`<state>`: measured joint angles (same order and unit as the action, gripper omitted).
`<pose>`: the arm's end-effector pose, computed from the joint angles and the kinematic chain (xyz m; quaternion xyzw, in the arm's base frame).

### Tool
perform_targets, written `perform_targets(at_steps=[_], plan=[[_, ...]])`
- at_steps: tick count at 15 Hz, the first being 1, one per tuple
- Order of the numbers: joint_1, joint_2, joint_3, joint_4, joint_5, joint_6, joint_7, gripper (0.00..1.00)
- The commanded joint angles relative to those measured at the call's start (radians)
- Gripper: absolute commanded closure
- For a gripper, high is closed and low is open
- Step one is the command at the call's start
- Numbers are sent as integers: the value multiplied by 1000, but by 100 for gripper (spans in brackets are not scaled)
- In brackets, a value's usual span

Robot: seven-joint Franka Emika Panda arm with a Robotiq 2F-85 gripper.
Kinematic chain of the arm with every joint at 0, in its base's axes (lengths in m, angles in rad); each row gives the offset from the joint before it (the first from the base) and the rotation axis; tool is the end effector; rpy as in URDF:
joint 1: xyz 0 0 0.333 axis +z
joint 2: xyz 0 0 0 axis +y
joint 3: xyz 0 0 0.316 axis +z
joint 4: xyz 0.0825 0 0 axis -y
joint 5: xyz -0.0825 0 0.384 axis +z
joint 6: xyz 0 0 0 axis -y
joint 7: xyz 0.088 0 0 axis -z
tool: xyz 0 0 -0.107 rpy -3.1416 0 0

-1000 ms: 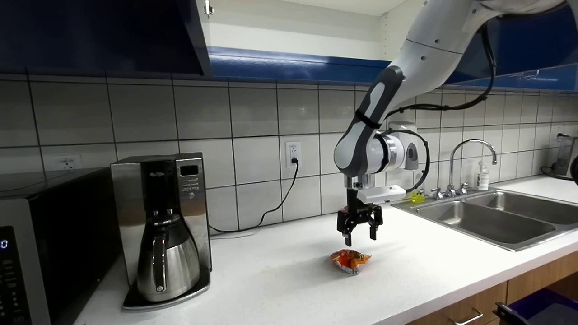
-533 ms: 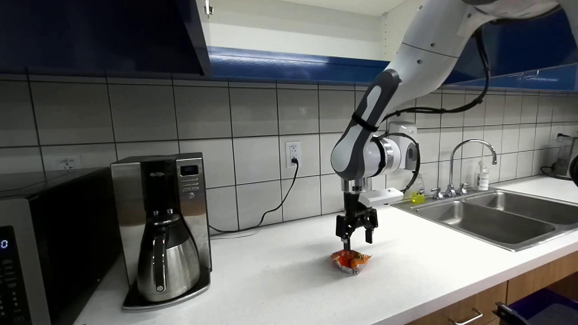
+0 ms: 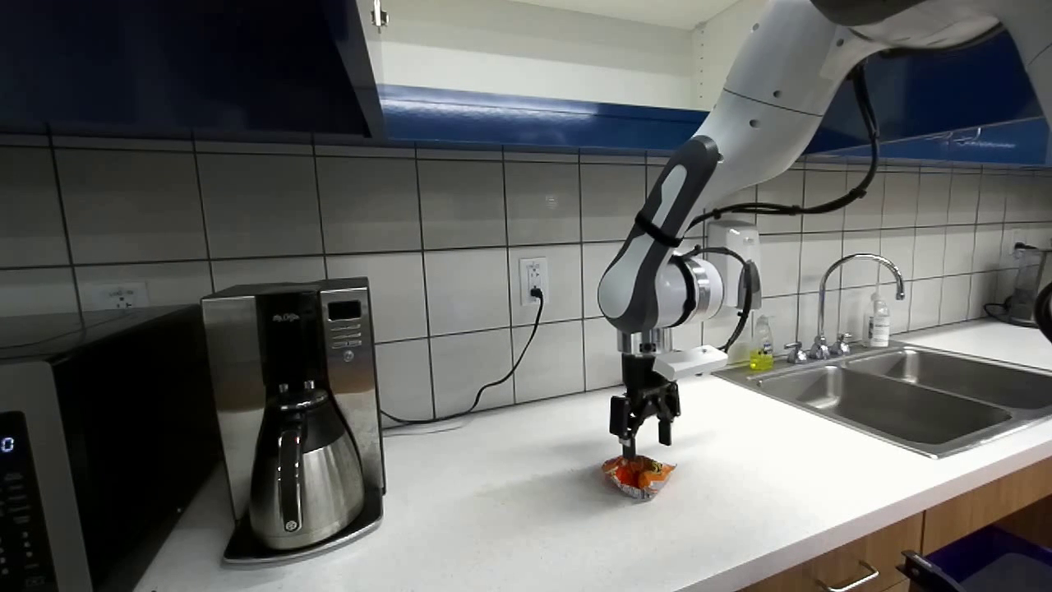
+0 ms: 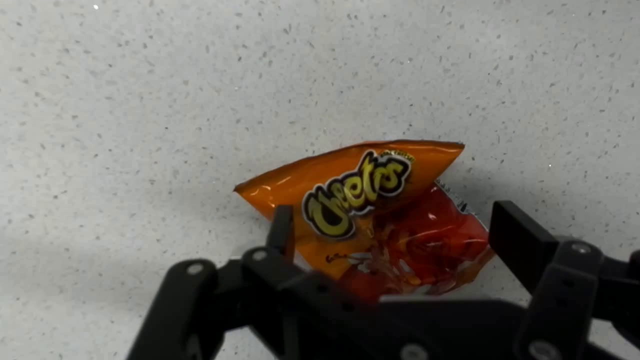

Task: Put one packet in the open upper cabinet.

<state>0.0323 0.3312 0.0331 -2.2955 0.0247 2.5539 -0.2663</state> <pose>0.5206 0.0343 0.1984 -0.9873 -0.1539 0.0350 0.0155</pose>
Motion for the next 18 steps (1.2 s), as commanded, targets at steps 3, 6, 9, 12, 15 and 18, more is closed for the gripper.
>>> perform_targets(at_steps=[3, 6, 9, 12, 15, 18], plan=[[-49, 40, 37, 51, 2, -8, -89, 0], [-60, 57, 46, 71, -3, -20, -139, 0], [-66, 77, 49, 91, -12, -27, -173, 0], [-69, 95, 51, 109, -20, -31, -186, 0], [-67, 112, 52, 126, -30, -35, -195, 0], [-66, 123, 54, 137, -39, -36, -203, 0]])
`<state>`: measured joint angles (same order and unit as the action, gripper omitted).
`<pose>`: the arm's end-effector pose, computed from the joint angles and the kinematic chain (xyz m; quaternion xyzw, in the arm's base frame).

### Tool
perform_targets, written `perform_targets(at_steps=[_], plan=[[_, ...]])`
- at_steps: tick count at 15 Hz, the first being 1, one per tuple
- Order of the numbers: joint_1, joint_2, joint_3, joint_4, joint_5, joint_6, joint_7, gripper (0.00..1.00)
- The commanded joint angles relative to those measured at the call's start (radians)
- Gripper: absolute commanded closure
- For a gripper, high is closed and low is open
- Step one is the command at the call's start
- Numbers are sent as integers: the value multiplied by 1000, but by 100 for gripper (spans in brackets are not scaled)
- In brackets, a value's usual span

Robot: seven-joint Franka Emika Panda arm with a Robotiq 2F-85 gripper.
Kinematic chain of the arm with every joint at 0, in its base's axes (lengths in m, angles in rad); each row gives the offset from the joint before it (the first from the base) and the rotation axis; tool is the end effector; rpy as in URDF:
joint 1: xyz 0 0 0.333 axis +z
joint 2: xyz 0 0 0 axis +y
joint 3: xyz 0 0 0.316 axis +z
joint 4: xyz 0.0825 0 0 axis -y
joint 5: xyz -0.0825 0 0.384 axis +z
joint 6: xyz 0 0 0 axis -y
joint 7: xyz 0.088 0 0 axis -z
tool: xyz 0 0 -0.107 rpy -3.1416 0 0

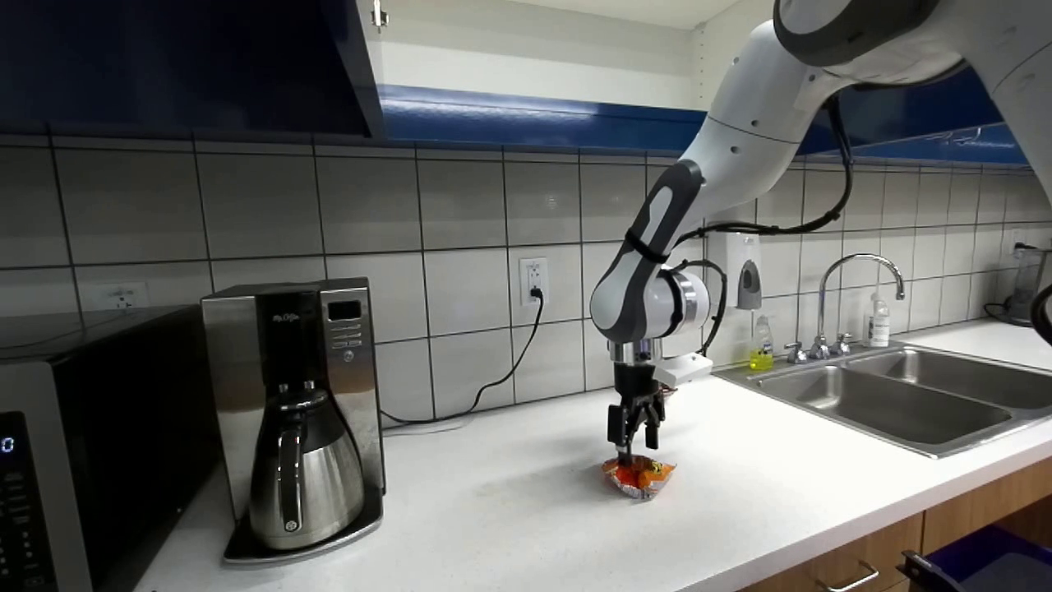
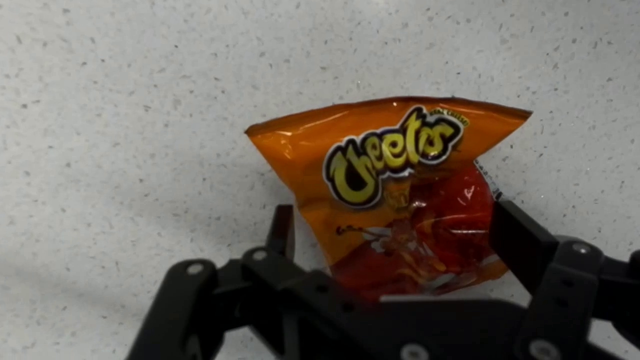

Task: Put one packet in the open upper cabinet.

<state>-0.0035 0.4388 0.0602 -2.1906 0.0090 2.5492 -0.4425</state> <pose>0.5474 0.0318 0.1764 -0.9696 -0.2408 0.0361 0.0226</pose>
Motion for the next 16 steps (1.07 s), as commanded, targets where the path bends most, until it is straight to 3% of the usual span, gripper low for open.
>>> perform_targets(at_steps=[1, 16], plan=[[-29, 19, 28, 36, -28, -32, -29, 0], [-29, 20, 20, 29, -105, -48, -31, 0]])
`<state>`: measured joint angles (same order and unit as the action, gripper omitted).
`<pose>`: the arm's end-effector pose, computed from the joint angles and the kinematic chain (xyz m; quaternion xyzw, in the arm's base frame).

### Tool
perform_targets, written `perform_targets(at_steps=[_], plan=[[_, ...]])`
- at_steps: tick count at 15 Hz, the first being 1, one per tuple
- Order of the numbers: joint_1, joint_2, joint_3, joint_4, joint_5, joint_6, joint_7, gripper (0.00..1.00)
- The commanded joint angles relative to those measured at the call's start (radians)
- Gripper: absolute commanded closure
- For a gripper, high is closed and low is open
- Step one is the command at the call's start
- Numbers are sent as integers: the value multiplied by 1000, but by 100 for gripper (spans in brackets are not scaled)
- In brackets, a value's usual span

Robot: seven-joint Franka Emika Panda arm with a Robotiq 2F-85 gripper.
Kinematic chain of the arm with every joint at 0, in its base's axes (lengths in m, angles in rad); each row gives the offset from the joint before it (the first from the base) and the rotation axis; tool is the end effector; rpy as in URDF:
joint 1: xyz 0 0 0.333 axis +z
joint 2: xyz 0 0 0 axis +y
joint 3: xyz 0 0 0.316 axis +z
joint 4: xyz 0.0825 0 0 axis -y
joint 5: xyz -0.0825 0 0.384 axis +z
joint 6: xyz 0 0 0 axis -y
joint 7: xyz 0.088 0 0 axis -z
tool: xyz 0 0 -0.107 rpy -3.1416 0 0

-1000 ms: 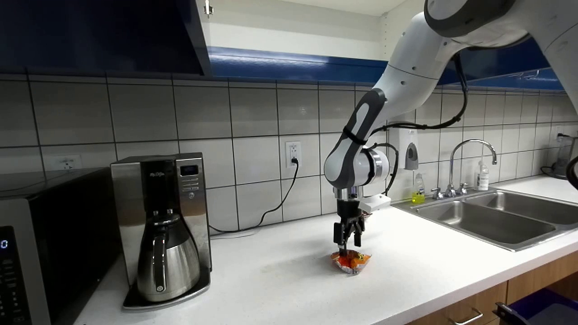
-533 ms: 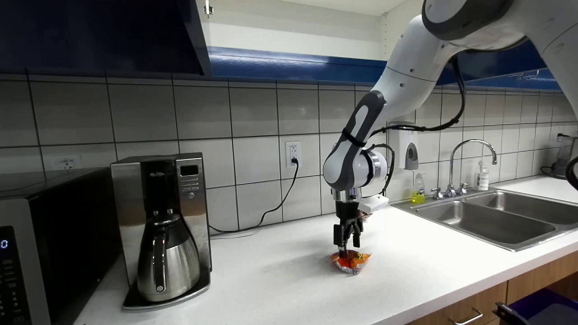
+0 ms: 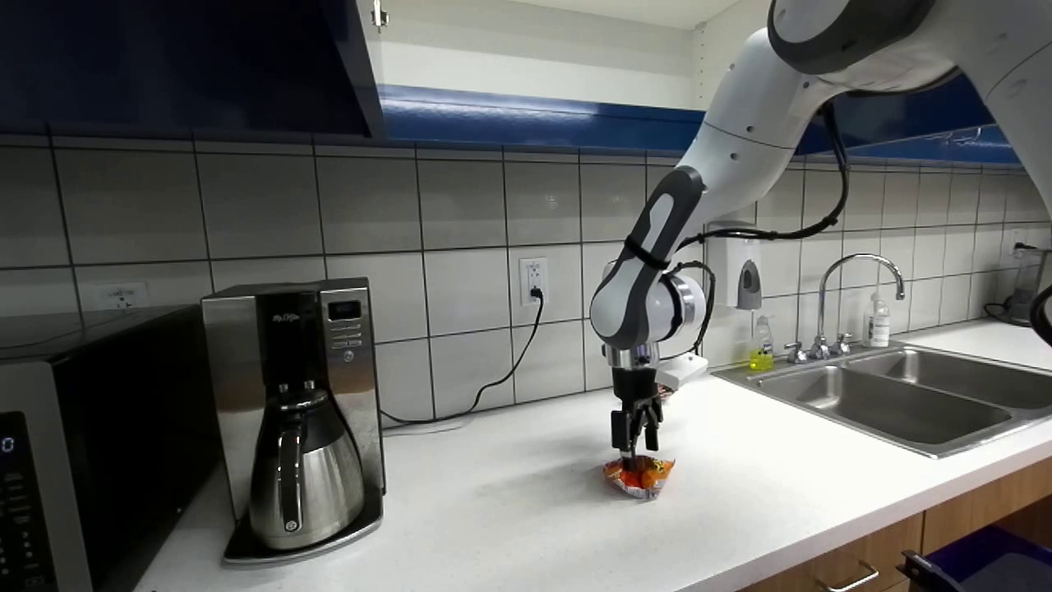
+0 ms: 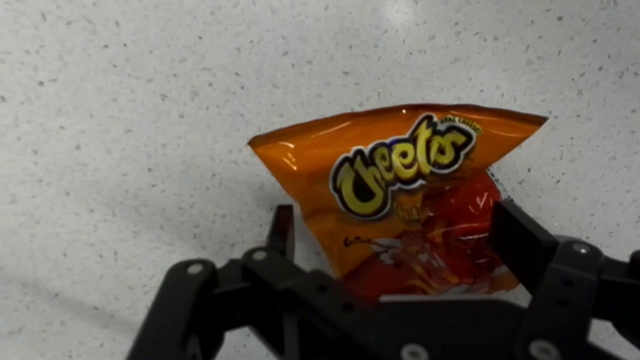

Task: Put one packet in the open upper cabinet.

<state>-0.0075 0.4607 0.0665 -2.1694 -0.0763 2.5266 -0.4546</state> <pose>0.5498 0.0343 0.1700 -0.9580 -0.2821 0.0509 0.0046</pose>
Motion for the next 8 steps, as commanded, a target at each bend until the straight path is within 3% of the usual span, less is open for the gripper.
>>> perform_targets(at_steps=[1, 7, 8], plan=[[-25, -1, 14, 8, -21, -25, -18, 0], [-22, 3, 16, 12, -23, -26, -15, 0], [-22, 4, 16, 12, -23, -26, -15, 20]])
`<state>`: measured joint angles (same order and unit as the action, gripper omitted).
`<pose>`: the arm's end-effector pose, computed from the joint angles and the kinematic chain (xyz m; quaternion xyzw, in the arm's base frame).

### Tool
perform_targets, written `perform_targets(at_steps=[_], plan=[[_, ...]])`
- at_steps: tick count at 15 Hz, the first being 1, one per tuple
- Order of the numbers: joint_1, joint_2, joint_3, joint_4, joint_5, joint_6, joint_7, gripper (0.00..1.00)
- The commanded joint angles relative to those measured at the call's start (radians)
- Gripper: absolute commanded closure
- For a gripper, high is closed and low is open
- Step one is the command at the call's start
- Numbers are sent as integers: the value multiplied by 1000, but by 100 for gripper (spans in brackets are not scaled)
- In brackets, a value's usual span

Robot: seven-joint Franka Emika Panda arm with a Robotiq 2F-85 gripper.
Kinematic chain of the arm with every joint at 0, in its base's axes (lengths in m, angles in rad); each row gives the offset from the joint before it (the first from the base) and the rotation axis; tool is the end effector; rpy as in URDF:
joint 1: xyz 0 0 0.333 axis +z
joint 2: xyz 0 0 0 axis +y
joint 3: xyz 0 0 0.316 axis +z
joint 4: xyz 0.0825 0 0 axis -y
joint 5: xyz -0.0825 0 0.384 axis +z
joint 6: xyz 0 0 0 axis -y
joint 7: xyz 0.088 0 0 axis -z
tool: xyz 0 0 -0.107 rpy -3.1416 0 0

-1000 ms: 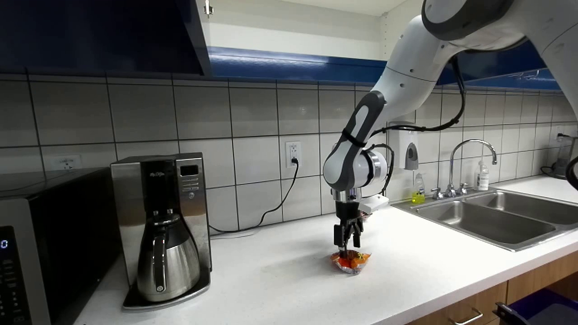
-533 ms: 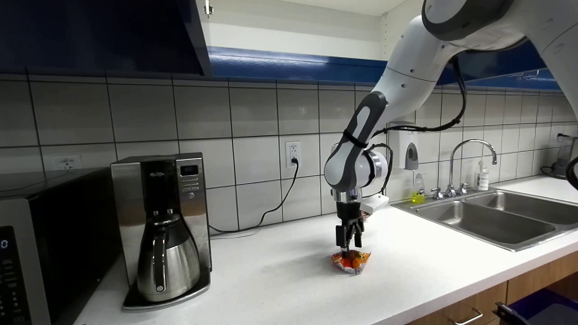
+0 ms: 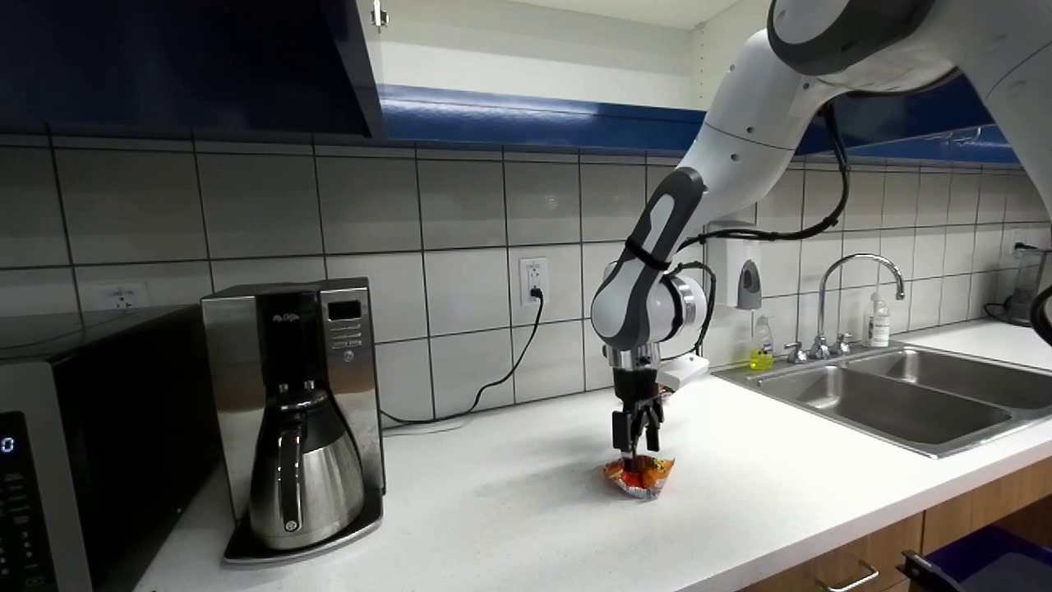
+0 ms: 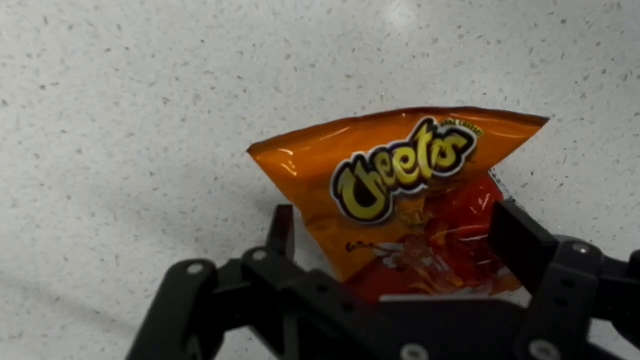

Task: Put one packet in the open upper cabinet.

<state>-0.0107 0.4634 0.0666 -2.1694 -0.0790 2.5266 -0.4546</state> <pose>0.5495 0.0326 0.1685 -0.9581 -0.2817 0.0523 0.0044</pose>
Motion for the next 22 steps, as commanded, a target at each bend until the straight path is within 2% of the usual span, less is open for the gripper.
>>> perform_targets(at_steps=[1, 5, 10, 12, 18, 22], plan=[[-18, 2, 16, 13, -20, -27, -14, 28], [-17, 7, 17, 16, -20, -29, -13, 60], [-16, 13, 19, 23, -19, -33, -11, 96], [-14, 12, 18, 29, -20, -39, -9, 100], [-11, 8, 19, 39, -12, -51, 6, 100], [-2, -41, 11, 11, 7, -58, 80, 100]])
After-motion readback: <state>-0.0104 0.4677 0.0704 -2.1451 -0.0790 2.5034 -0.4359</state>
